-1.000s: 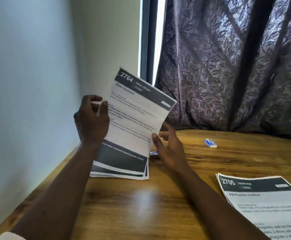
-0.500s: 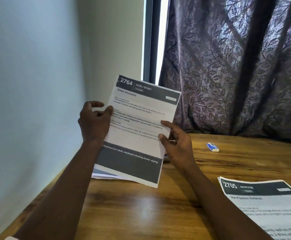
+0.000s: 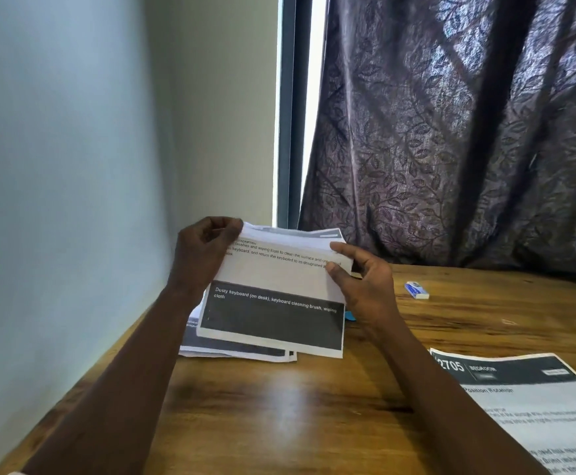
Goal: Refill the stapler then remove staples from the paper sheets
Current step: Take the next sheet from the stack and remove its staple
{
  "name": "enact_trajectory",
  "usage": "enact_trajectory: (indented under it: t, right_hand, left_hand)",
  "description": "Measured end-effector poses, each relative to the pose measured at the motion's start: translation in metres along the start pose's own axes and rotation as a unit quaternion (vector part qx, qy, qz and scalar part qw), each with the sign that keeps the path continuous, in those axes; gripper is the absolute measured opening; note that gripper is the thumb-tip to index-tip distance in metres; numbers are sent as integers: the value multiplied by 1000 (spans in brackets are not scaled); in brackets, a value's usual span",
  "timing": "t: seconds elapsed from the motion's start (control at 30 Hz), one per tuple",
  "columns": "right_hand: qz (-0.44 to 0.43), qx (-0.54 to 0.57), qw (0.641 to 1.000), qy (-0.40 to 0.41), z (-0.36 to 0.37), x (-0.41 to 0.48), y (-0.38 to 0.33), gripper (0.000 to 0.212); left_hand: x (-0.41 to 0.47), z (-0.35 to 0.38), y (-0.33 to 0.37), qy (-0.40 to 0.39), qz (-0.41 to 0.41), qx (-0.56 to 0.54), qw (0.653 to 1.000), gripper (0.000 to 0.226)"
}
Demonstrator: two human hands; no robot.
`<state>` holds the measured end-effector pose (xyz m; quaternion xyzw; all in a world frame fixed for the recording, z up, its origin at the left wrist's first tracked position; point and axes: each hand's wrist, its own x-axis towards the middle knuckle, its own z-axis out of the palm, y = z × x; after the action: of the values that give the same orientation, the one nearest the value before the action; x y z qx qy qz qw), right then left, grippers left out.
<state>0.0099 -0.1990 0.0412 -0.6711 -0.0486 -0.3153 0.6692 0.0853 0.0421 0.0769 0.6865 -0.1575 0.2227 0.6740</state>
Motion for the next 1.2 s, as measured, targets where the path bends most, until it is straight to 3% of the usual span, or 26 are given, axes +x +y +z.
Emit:
enact_trajectory:
  t: [0.1, 0.2, 0.3, 0.57, 0.6, 0.7, 0.77, 1.03, 1.2]
  right_hand:
    - [-33, -80, 995, 46, -1, 3, 3, 17]
    - [-44, -85, 993, 69, -1, 2, 4, 8]
    - [-43, -92, 993, 64, -2, -1, 1, 5]
    - [-104, -145, 984, 3, 10, -8, -2, 12]
    - [-134, -196, 971, 20, 10, -9, -1, 10]
    - [-256, -390, 882, 62, 8, -11, 3, 25]
    - [-294, -428, 853, 62, 11, -13, 2, 24]
    - [-327, -495, 802, 67, 4, -7, -2, 19]
    - [-296, -488, 816, 90, -16, 0, -4, 15]
  left_hand:
    - [-1, 0, -10, -98, 56, 127, 985, 45]
    - [-9, 9, -19, -114, 133, 277, 945, 43]
    - [-18, 18, -21, -84, 214, 340, 912, 41]
    - [-31, 45, -11, -64, 310, 318, 894, 13]
    - [-33, 47, -10, -66, 310, 320, 893, 12]
    - [-40, 50, -6, -72, 312, 339, 884, 16]
    - [-43, 53, -4, -81, 322, 349, 876, 17]
    - [-44, 53, 3, -96, 356, 394, 842, 17]
    - [-33, 40, 2, -56, 357, 395, 845, 13]
